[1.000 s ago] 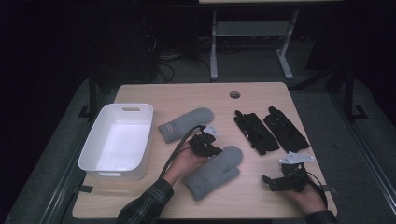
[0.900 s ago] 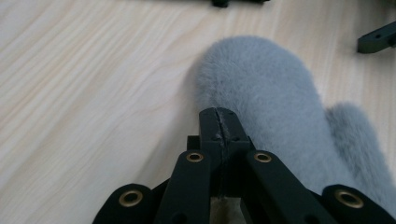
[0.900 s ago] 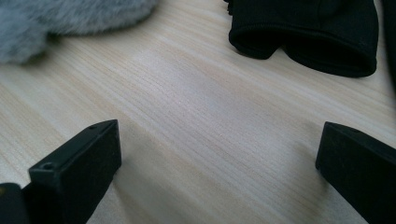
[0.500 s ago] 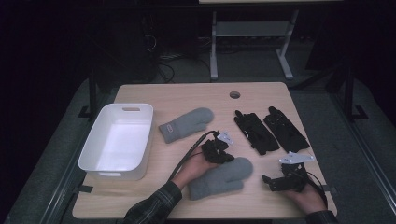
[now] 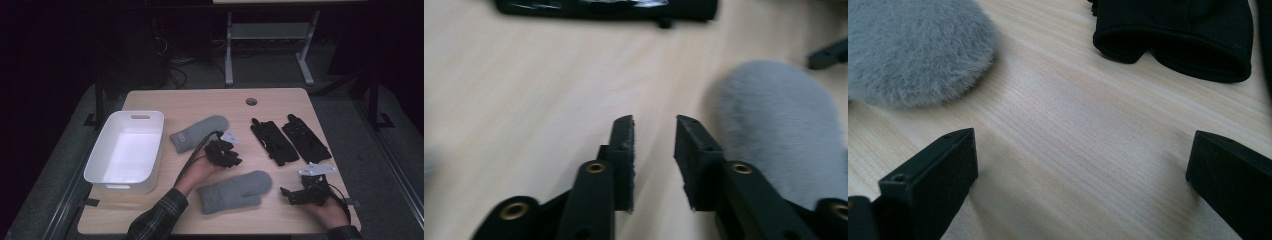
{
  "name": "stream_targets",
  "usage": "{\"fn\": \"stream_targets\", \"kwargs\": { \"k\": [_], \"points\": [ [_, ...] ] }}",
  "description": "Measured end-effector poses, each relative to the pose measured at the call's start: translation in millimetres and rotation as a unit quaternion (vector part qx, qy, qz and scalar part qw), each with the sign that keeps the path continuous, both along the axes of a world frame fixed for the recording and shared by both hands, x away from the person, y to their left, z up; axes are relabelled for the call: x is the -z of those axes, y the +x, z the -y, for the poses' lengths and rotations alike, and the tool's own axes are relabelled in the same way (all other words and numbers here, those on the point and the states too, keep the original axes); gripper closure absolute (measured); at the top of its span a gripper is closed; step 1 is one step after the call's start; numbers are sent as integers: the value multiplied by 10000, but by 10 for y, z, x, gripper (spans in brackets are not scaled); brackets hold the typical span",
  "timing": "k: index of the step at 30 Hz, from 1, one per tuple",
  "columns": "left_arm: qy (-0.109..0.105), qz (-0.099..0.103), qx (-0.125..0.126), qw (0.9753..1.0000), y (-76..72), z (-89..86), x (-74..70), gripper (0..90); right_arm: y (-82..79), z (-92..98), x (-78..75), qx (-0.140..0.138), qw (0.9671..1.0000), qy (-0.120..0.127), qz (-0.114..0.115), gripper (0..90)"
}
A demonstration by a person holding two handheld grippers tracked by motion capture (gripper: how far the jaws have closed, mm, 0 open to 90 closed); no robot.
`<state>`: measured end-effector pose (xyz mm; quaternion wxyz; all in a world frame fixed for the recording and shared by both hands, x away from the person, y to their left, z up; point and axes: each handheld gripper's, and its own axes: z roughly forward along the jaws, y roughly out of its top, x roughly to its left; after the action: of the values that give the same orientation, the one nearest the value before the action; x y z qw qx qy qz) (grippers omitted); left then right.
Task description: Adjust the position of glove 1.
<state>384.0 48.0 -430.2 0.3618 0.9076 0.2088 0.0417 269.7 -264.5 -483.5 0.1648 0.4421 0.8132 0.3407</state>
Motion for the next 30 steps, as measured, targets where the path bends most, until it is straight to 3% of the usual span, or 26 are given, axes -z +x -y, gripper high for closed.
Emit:
{"fn": "stream_targets", "kwargs": {
  "k": [4,10,17,19,20,24,26,30],
  "points": [
    [87,161,-178,9997,131,-146,-109,596,0,0,0,2,10000,0,-2,1],
    [112,332,-626,9974,307,-350,-165,606,0,0,0,-1,10000,-1,2,1],
    [335,434,-1125,9921,458,-517,-76,614,0,0,0,1,10000,0,0,1],
    [362,435,-1165,9916,473,-532,-59,615,0,0,0,3,10000,1,-1,1],
    [493,463,-1238,9900,501,-559,-27,617,0,0,0,2,10000,2,-2,1],
    [537,482,-1341,9883,538,-585,23,625,-1,0,0,4,10000,2,-3,1],
    [678,488,-1406,9865,574,-596,87,637,-1,0,0,4,10000,2,-4,1],
    [743,468,-1457,9854,593,-599,143,724,-1,0,0,5,10000,3,-5,1]
  ]
}}
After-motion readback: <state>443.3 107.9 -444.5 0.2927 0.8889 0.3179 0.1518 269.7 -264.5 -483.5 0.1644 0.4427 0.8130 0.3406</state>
